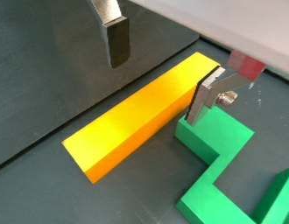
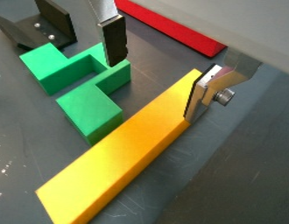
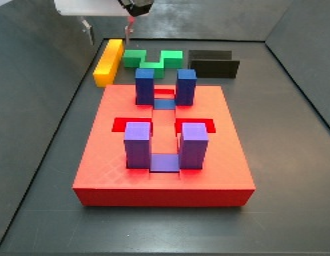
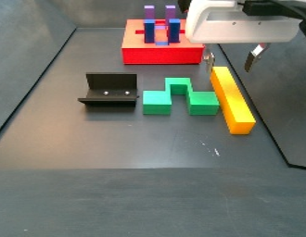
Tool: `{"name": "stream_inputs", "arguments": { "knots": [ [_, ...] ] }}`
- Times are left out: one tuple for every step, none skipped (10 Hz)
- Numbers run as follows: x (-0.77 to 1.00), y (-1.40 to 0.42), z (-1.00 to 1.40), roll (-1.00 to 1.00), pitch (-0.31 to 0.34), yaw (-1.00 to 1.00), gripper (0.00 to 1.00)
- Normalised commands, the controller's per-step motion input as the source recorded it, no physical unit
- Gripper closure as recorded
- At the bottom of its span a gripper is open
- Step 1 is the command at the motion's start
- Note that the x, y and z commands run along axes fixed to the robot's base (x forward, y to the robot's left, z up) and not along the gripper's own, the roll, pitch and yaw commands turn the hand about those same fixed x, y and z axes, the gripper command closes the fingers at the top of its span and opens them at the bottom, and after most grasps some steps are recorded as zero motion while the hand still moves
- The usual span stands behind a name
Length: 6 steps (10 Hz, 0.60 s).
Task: Pick up the yellow object. Move up. Move to above the board. Insert the yellow object.
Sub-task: Pick up the yellow object.
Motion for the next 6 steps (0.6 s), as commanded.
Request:
{"name": "stream_inputs", "arguments": {
  "knots": [
    [0.00,0.00,-0.31,0.21,0.000,-0.03,0.00],
    [0.00,0.05,-0.22,0.30,0.019,-0.08,0.00],
    [0.00,0.04,-0.21,0.29,0.024,-0.09,0.00],
    [-0.01,0.09,-0.24,0.29,0.023,-0.07,0.00],
    [-0.06,0.09,-0.20,0.26,0.044,-0.07,0.00],
    [-0.10,0.07,-0.19,0.21,0.013,-0.05,0.00]
  ]
}}
